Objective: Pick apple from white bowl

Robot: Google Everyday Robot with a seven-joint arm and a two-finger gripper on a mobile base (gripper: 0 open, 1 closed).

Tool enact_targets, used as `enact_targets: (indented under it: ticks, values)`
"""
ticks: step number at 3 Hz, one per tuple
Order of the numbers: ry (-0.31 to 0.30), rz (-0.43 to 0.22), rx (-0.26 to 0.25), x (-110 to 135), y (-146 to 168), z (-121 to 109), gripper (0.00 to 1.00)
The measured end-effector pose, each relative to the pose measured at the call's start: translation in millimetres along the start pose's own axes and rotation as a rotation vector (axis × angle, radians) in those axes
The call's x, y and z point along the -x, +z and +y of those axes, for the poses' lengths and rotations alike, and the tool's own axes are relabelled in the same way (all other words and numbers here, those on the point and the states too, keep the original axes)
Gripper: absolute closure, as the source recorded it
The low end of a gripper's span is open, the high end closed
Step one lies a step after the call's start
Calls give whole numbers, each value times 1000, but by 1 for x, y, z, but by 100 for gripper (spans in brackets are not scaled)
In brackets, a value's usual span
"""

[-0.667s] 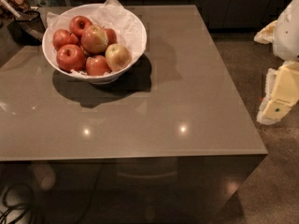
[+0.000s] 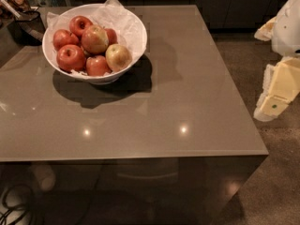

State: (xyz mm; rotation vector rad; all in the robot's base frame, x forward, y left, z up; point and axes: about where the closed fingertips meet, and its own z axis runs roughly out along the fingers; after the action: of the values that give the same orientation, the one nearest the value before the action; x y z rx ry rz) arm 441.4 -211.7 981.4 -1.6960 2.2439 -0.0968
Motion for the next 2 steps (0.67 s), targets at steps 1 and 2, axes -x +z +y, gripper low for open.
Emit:
enact_targets:
  ticks: [1, 2]
  values:
    - [50, 28, -18, 57, -11, -28, 0]
    - [47, 14, -30, 61, -11, -31, 0]
